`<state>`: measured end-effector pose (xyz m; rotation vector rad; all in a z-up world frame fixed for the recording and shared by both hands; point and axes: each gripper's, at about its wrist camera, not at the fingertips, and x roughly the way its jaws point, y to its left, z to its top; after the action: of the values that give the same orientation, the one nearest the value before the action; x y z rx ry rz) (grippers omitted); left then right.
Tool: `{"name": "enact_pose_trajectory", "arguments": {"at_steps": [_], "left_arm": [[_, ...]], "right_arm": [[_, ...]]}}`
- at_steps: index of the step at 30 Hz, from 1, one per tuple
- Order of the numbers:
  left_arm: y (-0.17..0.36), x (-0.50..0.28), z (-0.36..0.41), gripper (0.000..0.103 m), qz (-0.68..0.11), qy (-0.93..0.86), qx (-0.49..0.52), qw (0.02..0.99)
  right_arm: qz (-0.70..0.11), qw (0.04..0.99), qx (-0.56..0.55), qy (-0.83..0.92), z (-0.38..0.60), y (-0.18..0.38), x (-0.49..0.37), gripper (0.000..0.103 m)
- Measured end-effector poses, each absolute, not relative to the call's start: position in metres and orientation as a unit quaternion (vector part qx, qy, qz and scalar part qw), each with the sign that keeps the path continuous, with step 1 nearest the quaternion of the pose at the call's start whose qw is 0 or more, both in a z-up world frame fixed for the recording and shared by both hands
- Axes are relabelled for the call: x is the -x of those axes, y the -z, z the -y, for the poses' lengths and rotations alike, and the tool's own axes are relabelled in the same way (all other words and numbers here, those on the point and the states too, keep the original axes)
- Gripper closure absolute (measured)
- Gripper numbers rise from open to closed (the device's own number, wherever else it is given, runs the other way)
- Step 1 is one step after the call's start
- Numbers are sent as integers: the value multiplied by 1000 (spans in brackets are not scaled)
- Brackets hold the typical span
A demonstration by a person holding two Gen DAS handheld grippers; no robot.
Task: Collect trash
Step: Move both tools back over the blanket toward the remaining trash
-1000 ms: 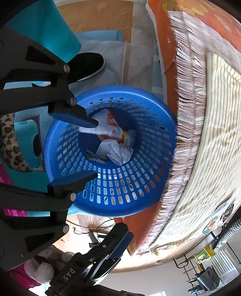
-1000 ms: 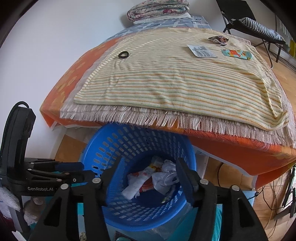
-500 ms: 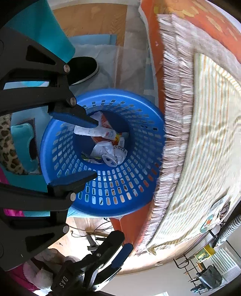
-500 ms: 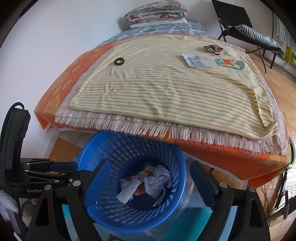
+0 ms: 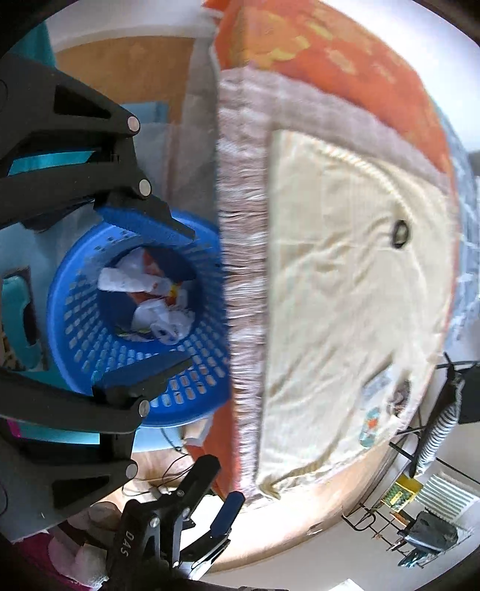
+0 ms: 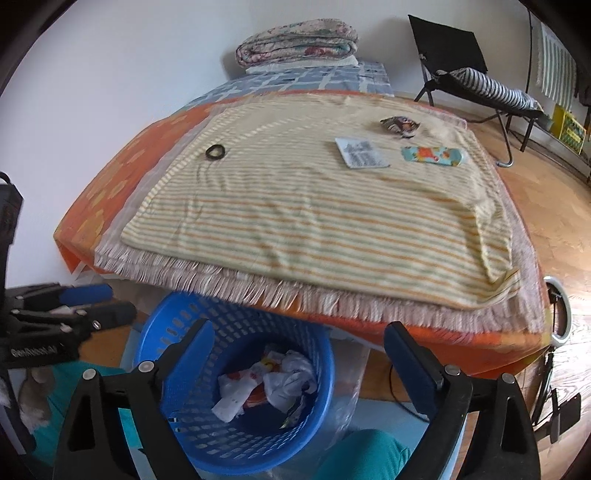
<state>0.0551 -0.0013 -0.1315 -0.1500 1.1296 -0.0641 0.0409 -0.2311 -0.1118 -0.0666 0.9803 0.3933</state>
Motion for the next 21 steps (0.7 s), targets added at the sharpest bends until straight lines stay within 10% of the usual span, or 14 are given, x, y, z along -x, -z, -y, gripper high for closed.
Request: {"name": "enact_pose_trajectory", "arguments": {"at_steps": [21], "left_arm": [[100,-106,-24,31,-504,25,56,862]], "right_arm": [[-405,905,31,-123,262,90,-77,0]]}}
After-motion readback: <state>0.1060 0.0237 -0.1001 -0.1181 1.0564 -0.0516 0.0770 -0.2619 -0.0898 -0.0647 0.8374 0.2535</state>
